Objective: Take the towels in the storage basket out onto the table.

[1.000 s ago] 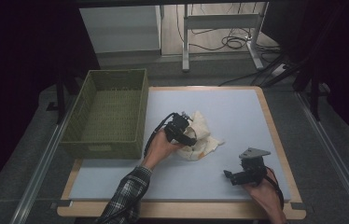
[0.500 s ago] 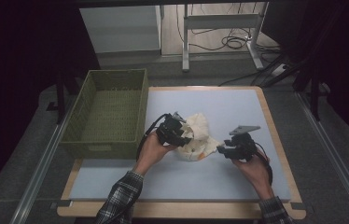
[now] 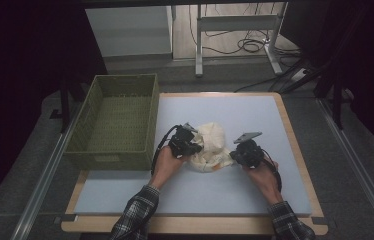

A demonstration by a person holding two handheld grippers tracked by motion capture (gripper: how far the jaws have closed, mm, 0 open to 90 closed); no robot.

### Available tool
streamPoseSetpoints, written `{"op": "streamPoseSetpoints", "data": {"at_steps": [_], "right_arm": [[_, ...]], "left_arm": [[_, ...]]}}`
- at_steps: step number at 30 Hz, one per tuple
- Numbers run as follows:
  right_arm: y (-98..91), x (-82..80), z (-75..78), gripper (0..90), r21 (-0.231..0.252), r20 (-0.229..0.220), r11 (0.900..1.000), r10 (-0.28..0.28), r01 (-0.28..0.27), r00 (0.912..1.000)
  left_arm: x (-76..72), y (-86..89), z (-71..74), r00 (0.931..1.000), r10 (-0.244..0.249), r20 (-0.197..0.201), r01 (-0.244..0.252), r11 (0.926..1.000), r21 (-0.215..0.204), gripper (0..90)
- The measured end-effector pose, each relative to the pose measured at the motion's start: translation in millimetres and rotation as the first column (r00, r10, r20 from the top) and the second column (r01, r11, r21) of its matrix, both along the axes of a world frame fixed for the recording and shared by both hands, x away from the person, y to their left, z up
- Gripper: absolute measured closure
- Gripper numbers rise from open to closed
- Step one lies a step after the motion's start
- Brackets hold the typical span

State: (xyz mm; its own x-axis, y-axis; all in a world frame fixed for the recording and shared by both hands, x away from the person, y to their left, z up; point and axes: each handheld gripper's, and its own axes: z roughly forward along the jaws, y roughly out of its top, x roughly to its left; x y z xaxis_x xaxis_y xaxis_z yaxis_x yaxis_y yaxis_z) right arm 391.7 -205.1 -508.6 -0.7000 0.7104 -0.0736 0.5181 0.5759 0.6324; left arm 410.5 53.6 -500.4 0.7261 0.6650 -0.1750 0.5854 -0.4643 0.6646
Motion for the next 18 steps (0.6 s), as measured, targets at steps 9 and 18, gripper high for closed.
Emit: {"op": "streamPoseSetpoints", "data": {"at_steps": [9,18], "right_arm": [[-71.5,-30.4,21.5,87.5,0.016,0.018,0.9944,-0.104,0.104,0.9944],[-104.3,-43.4,12.4,69.5,0.012,-0.022,0.9876,-0.157,0.157,0.9874]], "left_arm": [[-4.3,1.3,-4.5,1.0,0.008,0.005,-0.008,0.9999,-0.015,66.7],[-13.2,0.1,-10.8,0.9999,0.011,0.003,-0.011,0.9999,-0.007,38.4]]}}
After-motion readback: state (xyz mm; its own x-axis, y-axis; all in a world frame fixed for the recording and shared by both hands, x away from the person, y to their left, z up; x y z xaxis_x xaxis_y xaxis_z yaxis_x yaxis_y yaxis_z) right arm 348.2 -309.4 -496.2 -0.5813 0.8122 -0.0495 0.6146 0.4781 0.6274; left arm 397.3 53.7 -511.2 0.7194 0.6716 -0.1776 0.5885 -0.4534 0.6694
